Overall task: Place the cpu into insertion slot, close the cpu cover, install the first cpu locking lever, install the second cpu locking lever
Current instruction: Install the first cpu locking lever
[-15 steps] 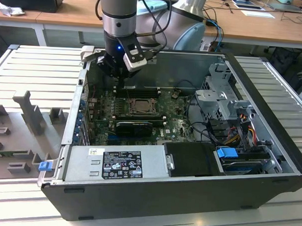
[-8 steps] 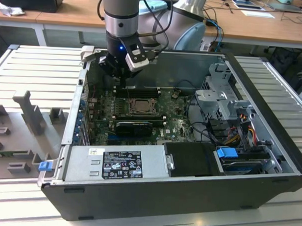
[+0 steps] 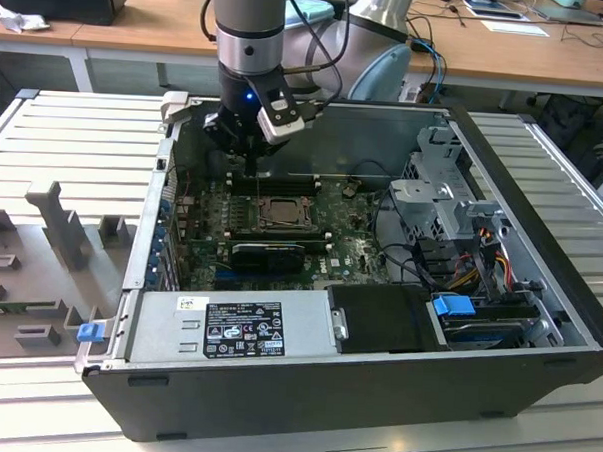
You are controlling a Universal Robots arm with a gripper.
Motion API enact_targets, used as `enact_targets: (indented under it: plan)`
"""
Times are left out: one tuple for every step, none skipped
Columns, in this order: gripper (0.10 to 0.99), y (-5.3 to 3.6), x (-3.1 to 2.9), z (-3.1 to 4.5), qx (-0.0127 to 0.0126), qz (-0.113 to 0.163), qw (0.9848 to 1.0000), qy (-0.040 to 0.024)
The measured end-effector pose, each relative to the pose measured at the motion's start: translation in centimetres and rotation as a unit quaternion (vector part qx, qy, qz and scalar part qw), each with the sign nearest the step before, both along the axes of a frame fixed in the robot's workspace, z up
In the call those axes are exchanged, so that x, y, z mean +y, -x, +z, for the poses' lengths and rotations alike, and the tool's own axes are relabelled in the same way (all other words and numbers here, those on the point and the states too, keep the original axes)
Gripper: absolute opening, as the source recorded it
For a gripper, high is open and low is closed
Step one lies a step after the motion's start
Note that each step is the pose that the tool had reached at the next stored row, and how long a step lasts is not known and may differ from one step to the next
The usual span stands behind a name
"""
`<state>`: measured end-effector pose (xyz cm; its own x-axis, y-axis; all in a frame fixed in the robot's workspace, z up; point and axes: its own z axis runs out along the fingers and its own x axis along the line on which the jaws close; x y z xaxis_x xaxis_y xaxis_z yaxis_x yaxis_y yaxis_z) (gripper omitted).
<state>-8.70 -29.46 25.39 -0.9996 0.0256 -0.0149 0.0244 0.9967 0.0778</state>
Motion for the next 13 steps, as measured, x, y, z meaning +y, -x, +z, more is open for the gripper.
enact_targets:
  plan:
    - [0.106,-0.14,0.0,0.0,0.0001,0.0,1.0,0.0]
    - [0.106,-0.24,0.0,-0.03,-0.0001,0.0,1.0,0.001]
    - [0.106,-0.36,0.0,-0.04,0.0001,0.0,1.0,0.0019]
    - [0.106,-0.52,0.0,-0.06,0.0,0.0,1.0,0.0028]
    - [0.106,-0.68,0.0,-0.09,0.0,0.0,1.0,0.0032]
    - [0.106,-0.87,0.0,-0.09,0.0,0.0,1.0,0.0034]
    - [0.106,-1.17,0.0,-0.11,0.0001,0.0,1.0,0.0037]
    - [0.106,-1.33,0.0,-0.13,0.0001,-0.001,1.0,0.0037]
    - [0.106,-1.61,0.0,-0.17,0.0001,0.0,1.0,0.0037]
    - [0.106,-2.06,0.0,-0.22,0.0001,-0.001,1.0,0.0038]
    - [0.106,-2.33,0.0,-0.24,0.0002,-0.001,1.0,0.0037]
    - [0.106,-2.64,0.0,-0.26,0.0004,-0.001,1.0,0.0037]
    - [0.106,-3.4,0.0,-0.34,0.0007,-0.001,1.0,0.0037]
